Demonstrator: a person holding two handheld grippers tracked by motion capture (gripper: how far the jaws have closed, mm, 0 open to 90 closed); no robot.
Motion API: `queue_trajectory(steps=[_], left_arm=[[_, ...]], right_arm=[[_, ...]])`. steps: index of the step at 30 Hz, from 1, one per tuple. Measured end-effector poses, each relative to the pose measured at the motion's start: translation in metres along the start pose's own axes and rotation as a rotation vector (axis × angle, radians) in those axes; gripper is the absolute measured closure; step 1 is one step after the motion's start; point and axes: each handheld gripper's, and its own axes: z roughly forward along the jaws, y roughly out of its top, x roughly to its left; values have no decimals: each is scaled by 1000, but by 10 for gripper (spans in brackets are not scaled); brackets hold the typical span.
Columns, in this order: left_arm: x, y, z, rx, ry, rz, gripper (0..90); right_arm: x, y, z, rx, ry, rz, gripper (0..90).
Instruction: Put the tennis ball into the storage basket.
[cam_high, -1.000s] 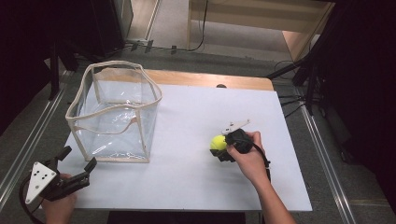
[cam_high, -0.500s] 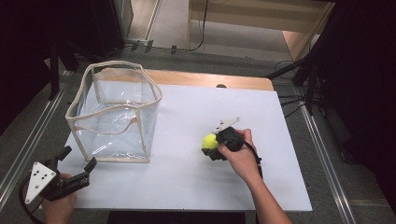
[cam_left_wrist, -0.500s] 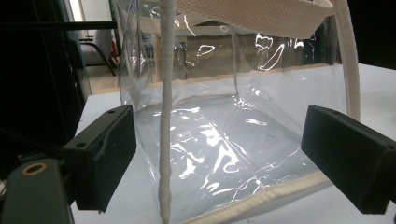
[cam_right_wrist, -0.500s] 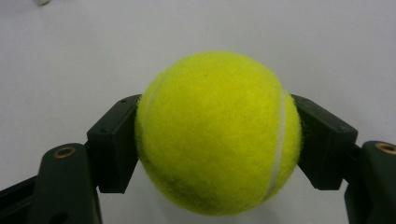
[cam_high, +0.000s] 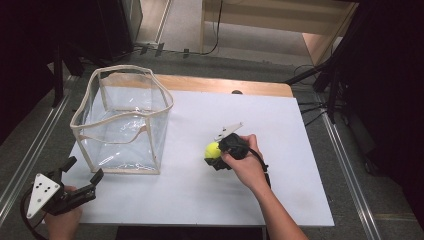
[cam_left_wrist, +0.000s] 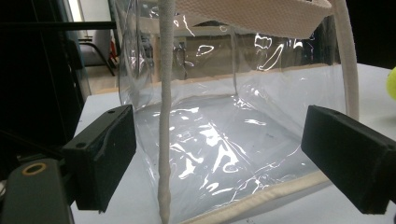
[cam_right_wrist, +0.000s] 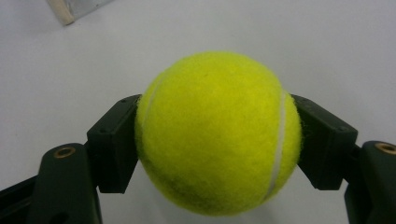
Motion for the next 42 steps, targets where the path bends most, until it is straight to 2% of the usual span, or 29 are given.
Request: queue_trajectory(steps=[23,37,42], left_arm=[[0,0,0,-5,-2,-7,104],[0,0,0,-7,-4,-5,104],[0,0,0,-6,-4,-4,104]], right_arm=[[21,33,24,-3,57,-68,236],[30,47,36,-2,79,-81,237],[32,51,39,-2,105,-83,237]])
